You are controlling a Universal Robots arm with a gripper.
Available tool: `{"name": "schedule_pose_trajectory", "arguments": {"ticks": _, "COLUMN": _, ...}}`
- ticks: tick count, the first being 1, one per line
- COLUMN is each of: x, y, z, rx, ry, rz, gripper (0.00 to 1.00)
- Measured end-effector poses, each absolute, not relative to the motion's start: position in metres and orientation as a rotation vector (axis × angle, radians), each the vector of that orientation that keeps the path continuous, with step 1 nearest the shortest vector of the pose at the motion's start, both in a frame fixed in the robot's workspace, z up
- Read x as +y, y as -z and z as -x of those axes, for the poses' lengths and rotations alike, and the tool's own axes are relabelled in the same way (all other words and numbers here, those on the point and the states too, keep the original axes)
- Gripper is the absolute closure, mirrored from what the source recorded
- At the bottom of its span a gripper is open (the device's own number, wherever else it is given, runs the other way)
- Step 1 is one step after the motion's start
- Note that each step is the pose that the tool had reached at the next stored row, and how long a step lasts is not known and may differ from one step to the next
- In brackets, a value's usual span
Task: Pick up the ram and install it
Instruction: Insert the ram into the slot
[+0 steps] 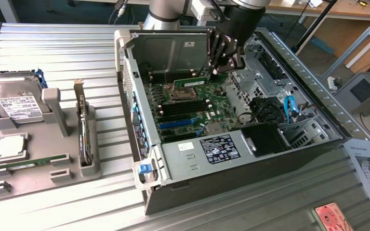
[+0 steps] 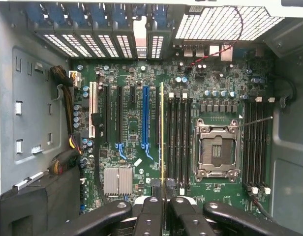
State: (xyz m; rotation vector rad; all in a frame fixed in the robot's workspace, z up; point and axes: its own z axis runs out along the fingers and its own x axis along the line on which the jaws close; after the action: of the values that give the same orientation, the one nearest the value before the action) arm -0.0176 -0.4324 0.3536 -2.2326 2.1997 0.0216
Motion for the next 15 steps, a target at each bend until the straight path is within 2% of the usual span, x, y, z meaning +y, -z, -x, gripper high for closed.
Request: {"name": "schedule_pose_trajectory", "arguments": {"ticks": 15, "x": -0.413, "y": -0.352, "z": 0.018, "rx": 2.200, "ry": -0.022, "rz": 2.233, "gripper": 0.88}}
